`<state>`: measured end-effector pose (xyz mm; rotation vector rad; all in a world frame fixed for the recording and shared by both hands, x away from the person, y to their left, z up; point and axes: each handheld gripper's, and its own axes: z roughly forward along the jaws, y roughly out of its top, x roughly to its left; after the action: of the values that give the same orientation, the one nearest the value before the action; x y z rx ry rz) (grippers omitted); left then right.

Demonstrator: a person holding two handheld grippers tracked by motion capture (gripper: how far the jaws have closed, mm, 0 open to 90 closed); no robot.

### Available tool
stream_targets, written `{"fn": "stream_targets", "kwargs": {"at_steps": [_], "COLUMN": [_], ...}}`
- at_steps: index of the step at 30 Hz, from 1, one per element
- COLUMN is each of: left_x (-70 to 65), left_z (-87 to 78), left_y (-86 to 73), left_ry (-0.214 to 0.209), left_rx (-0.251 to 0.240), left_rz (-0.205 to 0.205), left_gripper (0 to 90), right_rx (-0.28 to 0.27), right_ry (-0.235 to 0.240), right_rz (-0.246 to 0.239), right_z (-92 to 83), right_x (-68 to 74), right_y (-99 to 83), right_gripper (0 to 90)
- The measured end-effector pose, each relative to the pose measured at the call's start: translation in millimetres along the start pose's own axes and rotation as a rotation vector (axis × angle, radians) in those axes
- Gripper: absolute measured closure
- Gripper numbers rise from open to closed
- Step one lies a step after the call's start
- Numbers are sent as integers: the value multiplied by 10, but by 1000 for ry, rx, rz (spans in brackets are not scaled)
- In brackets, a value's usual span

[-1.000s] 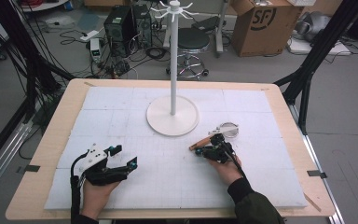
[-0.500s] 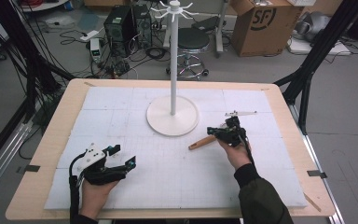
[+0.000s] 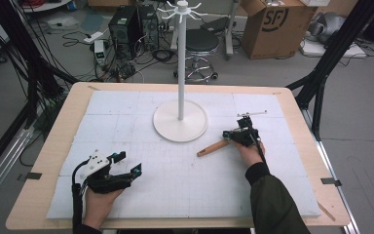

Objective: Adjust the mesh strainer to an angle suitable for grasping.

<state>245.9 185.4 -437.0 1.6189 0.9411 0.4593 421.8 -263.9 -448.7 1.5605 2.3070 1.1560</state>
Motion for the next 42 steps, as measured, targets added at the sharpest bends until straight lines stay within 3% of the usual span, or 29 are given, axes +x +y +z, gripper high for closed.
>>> {"fn": "stream_targets", "kwargs": {"at_steps": [4,7,9,20,27,37,42], "left_x": [-9,-11,-13,-25,-26,-34,-42], "left_z": [-4,-9,-14,-50,-65,-55,-48], "left_y": [2,0,-1,-4,-6,-9,-8], "left_ry": [-3,0,2,6,13,12,10], "left_rx": [0,1,-3,-2,-4,-2,2], "left_rz": [7,6,3,5,6,6,11], "left_gripper": [224,224,224,225,225,226,226], "right_rx": [11,33,57,118,162,114,96], "right_ry": [-23,-22,-47,-51,-75,-34,-49], "right_rz": [0,-12,-36,-53,-128,-103,-124], "right_z": [-17,-57,-99,-228,-344,-536,-606], "right_x": [-29,-41,-13,1,68,40,92], "right_y": [-10,-24,-39,-106,-200,-465,-576], "right_gripper": [900,900,900,900,900,900,900]}}
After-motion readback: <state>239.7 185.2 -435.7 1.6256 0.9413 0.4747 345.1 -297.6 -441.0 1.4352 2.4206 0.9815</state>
